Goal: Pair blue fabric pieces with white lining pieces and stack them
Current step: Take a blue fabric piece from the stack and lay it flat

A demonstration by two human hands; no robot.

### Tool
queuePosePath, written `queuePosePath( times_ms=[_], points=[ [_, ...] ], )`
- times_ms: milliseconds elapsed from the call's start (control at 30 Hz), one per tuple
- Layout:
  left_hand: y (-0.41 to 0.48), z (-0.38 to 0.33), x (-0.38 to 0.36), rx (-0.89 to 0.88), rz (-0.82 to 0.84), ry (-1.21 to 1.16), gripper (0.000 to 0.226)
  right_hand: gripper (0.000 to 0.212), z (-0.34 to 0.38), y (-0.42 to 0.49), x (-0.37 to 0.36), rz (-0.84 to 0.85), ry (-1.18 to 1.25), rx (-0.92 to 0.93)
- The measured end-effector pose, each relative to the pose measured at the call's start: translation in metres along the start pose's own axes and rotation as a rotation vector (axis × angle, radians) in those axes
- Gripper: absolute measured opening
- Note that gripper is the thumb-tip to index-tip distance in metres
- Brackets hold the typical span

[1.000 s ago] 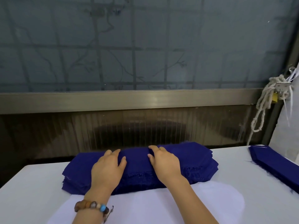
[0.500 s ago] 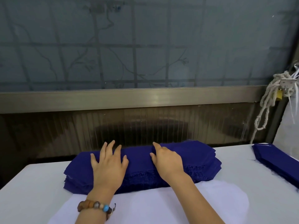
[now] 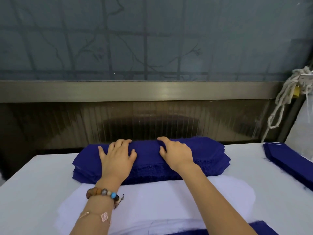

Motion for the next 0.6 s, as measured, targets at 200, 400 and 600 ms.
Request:
queuePosePath(
  times_ms=[200,400,600],
  points=[
    [-0.002,0.0,0.005,-0.015,-0.003,-0.035,0.039,0.036,-0.001,-0.001,-0.001,-0.004,0.004,0.012],
    [-0.002,-0.001,0.009,0.0,-0.071,-0.128,0.014,0.028,-0.003,-0.002,-0.002,-0.022,0.008,0.008],
    [-0.003,0.003,0.011,-0.011,-0.126,-0.106,0.01,0.015,-0.003,0.0,-0.004,-0.041,0.013,-0.002]
  ],
)
Point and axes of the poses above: each hand's wrist, its own y-axis towards the middle knuckle, its own x-axis out of the back of the hand, z = x × y, the point moved 2 cm from there along y, towards the middle knuckle, and after that the axes turned 8 degrees about y, right-handed, at the moved point
